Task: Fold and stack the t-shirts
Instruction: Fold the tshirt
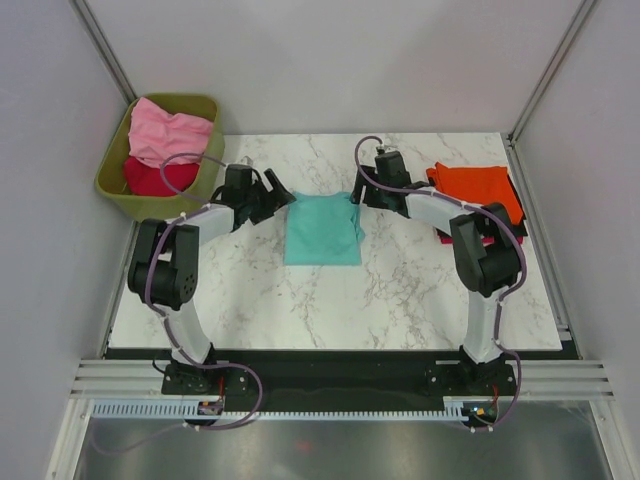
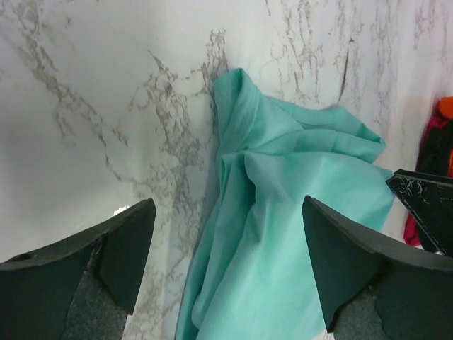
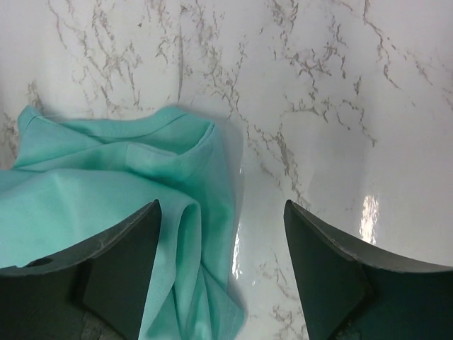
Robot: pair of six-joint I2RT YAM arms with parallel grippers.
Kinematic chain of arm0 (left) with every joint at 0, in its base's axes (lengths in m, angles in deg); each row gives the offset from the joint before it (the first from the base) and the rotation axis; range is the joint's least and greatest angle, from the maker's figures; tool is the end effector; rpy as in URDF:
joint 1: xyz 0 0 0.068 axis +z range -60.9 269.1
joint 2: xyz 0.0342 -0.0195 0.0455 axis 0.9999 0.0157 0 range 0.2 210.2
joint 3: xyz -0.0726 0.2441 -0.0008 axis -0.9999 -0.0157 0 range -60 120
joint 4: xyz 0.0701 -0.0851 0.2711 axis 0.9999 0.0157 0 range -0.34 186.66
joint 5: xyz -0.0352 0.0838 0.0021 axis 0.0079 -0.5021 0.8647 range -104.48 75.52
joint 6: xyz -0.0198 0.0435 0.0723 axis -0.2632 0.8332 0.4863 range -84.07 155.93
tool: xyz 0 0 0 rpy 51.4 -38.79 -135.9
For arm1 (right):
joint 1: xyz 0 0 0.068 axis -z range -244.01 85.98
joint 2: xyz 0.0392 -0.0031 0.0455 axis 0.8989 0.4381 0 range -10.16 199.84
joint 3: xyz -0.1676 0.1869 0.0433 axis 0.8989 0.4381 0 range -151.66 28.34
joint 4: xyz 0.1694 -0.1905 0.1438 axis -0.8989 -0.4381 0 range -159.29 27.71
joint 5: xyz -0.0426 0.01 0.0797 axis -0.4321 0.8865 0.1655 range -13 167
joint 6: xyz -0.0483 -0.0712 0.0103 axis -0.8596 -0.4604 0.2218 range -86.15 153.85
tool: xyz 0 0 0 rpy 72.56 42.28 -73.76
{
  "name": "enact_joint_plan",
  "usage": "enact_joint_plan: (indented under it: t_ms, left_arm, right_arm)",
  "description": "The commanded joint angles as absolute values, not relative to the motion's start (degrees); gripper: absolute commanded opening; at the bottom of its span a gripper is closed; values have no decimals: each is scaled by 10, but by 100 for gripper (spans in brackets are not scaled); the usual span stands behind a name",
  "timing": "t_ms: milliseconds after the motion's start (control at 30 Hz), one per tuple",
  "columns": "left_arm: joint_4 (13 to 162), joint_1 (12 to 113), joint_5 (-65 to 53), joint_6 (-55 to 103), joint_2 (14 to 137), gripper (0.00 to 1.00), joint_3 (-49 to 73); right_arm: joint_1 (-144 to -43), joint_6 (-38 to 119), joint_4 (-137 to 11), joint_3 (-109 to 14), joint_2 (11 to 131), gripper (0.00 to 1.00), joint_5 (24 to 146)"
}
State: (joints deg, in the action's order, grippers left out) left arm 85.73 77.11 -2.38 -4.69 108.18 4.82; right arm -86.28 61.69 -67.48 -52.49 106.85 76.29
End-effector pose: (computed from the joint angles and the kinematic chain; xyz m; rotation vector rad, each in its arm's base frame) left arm 0.4417 -0.1102 0.1060 -0.4643 2.2951 -0.7139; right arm 0.4670 0.1902 0.1167 0.1200 2.3289 0.4330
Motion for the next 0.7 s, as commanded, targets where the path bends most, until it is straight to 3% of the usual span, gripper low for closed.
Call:
enact_joint_plan:
  t_ms: [0, 133, 167, 233, 267, 400, 467, 500, 667]
  left_arm:
    - [819, 765, -56, -28, 1001, 91, 15]
    - [808, 758, -58, -27, 947, 83, -29]
    - [808, 756, -55, -27, 938, 81, -35]
    - [808, 746, -45, -23, 916, 67, -44]
    - [806, 741, -42, -24, 913, 62, -46]
    - [797, 718, -5, -29, 936, 37, -34]
    - [792, 718, 38, -38, 977, 33, -15]
    - [791, 718, 48, -40, 991, 28, -6]
    - [807, 731, 68, -38, 1067, 21, 51]
  right_arm:
    - [-866, 626, -626, -488, 988, 79, 767]
    - [-869, 636, -611, -441, 923, 72, 768]
    - [-876, 636, -608, -435, 915, 65, 786]
    - [-891, 636, -606, -429, 907, 52, 795]
    - [-898, 637, -606, -432, 910, 41, 824]
    - [-920, 643, -608, -465, 955, 19, 888]
    - [-923, 647, -608, -481, 983, 10, 903]
    - [-923, 652, -609, -486, 991, 8, 906]
    - [-893, 680, -605, -511, 1063, 0, 941]
